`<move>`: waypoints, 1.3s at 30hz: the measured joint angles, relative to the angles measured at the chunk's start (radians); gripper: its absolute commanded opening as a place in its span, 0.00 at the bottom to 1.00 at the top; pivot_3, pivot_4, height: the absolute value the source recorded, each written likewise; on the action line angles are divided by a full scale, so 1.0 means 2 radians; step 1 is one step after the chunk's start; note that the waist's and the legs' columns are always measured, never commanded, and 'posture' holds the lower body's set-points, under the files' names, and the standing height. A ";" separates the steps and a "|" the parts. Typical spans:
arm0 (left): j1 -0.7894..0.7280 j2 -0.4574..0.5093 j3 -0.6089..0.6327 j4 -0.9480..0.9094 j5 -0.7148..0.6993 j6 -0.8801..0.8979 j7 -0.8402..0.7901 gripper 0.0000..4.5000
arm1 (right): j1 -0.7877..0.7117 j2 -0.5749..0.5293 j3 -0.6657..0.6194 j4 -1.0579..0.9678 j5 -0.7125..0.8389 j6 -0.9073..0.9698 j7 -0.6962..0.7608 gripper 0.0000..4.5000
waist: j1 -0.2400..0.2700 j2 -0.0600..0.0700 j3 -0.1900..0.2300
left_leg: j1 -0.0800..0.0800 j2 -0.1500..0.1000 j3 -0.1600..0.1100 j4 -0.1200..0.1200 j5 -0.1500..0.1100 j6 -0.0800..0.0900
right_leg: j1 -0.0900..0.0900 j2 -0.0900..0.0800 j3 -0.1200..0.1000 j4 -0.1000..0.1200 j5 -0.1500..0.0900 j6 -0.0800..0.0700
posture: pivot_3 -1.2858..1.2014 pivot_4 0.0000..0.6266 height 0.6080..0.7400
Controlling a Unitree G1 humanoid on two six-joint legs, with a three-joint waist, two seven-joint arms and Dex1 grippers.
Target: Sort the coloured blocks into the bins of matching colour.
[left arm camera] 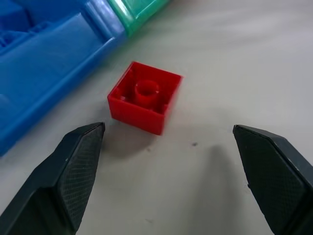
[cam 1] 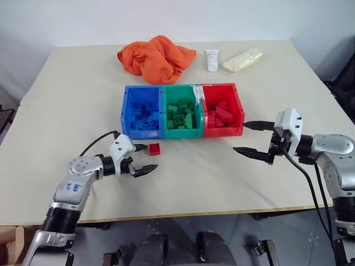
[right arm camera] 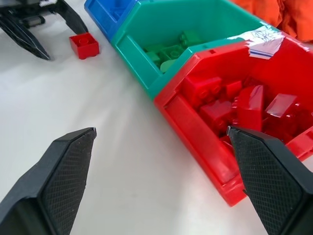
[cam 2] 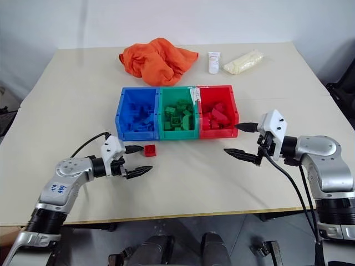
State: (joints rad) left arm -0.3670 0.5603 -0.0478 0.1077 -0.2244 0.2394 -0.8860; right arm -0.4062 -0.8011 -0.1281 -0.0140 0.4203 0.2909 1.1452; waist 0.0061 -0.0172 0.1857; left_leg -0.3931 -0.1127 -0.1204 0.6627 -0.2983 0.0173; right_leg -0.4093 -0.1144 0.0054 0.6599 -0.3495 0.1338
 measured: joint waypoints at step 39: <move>-0.317 -0.130 -0.037 0.207 -0.006 -0.040 -0.077 0.33 | 0.116 -0.011 -0.096 -0.100 0.022 0.031 -0.066 1.00 | 0.011 0.000 0.000 | 0.000 0.000 0.001 0.001 0.000 0.000 | 0.000 0.001 -0.001 0.000 0.000 0.000 | 0.52 0.24 1.00</move>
State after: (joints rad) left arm -1.0001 0.3005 -0.1219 0.5211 -0.2374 0.1603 -1.0391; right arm -0.1748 -0.8238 -0.3196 -0.2136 0.4637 0.3526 1.0139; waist 0.0275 -0.0179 0.1860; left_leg -0.3940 -0.1132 -0.1192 0.6646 -0.2981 0.0176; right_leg -0.4094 -0.1129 0.0037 0.6607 -0.3492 0.1343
